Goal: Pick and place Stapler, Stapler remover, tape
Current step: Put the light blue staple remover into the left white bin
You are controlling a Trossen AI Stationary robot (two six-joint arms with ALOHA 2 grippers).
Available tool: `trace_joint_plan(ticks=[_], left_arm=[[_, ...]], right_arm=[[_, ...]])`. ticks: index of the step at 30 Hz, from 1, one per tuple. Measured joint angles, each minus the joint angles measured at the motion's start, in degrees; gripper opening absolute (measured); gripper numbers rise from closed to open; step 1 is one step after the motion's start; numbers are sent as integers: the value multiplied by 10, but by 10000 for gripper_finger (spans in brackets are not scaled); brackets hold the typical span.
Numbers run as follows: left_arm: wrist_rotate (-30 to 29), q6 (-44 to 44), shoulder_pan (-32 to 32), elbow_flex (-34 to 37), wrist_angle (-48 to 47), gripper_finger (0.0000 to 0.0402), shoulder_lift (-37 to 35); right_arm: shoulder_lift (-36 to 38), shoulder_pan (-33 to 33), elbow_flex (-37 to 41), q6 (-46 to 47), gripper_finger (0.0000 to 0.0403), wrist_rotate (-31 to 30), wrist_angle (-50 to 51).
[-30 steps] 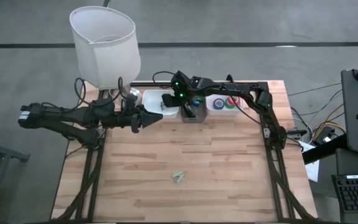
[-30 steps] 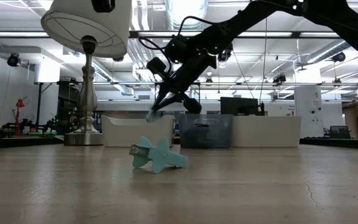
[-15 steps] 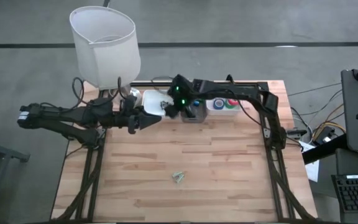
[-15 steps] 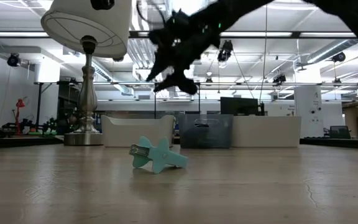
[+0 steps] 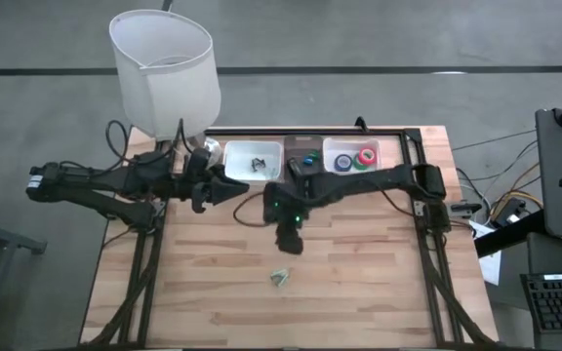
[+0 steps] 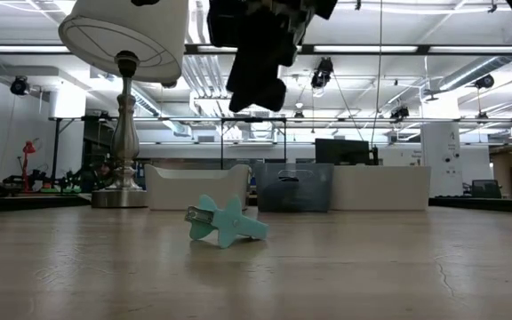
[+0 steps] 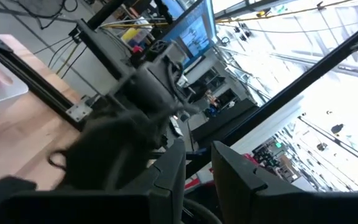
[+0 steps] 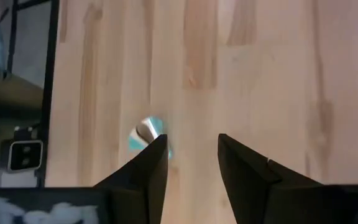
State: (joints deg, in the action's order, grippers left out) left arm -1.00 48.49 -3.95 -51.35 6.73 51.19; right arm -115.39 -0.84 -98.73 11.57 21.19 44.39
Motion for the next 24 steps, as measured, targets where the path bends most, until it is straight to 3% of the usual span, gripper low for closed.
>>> trace_joint_plan(ticks=[9,16,24], left_arm=[[-1,0,0,1,-25,81,3],[-1,0,0,1,-33,81,3],[-8,1,0,1,-44,81,3]], right_arm=[[-1,-58,106,43,123,-6,-210],[-2,-91,173,46,132,-72,-271],[-2,-113,254,45,144,-103,-432]])
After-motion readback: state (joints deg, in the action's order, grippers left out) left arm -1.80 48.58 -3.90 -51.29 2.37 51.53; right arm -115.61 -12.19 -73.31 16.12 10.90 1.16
